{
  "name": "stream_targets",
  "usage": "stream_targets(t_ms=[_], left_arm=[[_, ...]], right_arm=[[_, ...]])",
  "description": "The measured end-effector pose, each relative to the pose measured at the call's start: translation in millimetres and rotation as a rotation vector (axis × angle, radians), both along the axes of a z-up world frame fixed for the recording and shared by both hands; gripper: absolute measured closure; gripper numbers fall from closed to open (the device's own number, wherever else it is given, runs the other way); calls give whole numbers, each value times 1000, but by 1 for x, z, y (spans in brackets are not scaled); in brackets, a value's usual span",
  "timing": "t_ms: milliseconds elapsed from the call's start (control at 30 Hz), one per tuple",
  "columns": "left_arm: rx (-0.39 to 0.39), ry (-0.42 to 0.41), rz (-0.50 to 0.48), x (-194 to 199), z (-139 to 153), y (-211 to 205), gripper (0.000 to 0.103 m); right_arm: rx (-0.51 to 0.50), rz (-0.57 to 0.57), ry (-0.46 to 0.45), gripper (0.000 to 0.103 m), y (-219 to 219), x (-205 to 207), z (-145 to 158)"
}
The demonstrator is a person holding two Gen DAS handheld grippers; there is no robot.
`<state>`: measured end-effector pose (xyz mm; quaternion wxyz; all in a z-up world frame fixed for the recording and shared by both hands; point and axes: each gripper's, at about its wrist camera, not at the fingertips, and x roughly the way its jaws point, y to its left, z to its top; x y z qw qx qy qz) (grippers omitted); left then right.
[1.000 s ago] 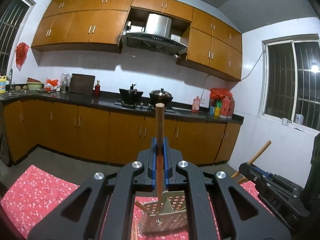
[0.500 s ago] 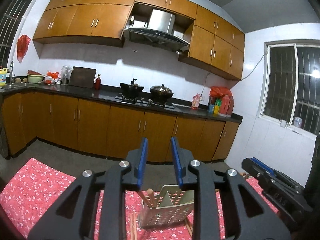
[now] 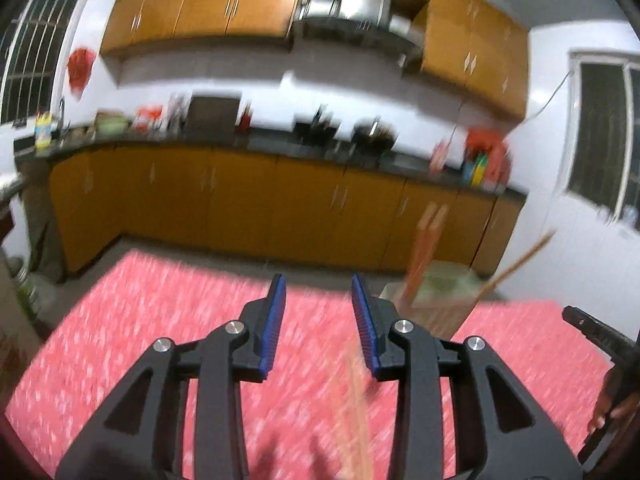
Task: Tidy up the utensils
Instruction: 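Lower the right tool onto a third chopstick and close its fingers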
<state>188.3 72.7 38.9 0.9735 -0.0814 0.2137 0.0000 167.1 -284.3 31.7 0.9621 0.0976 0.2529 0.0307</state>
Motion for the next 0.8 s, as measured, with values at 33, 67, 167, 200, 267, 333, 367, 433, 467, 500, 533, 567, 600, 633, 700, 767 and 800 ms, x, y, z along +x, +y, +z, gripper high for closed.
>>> stream_targets(t_ms=[33,67,167,200,267,333,367,433,467,500,533,567,600,633,700,767,800], left_arm=[[-1,64,0,2,-18,3,68],[-1,97,-1,4,-28,5,68],[12,202,-9,5,-61,6,68],[17,235,-17,5,-75,5,68],[26,275,-27,5,-89,2,68],[24,301,-37,2,-102,0,68],[24,306,-41,0,-108,-1,68],[33,314,-49,-2,-114,-4,68],[41,315,-54,-3,-115,-7,68],[47,316,-60,-3,-116,-9,68],[51,318,-67,-3,-116,-12,68],[53,319,-71,-4,-117,-15,68],[54,322,-77,-4,-118,-17,68],[54,325,-81,-2,-117,-19,68],[54,332,-91,-1,-119,-23,68],[56,341,-103,-1,-121,-27,68],[58,344,-110,0,-122,-30,68]], right_arm=[[-4,5,62,76,0,5,-19],[-7,14,108,76,2,7,-34],[-8,59,226,76,14,11,-76],[-6,74,251,76,19,11,-85],[-11,105,290,77,29,10,-102],[-27,119,305,77,37,7,-112],[-36,121,310,77,39,7,-116],[-44,118,320,81,40,7,-122],[-47,114,326,81,42,9,-125],[-49,111,329,81,41,7,-126],[-49,108,334,81,41,8,-127],[-50,109,340,81,40,8,-130],[-58,110,348,81,42,9,-133],[-68,110,352,85,42,9,-134],[-112,98,341,94,43,7,-136],[-113,79,342,95,39,8,-135],[-109,66,343,95,36,9,-134]])
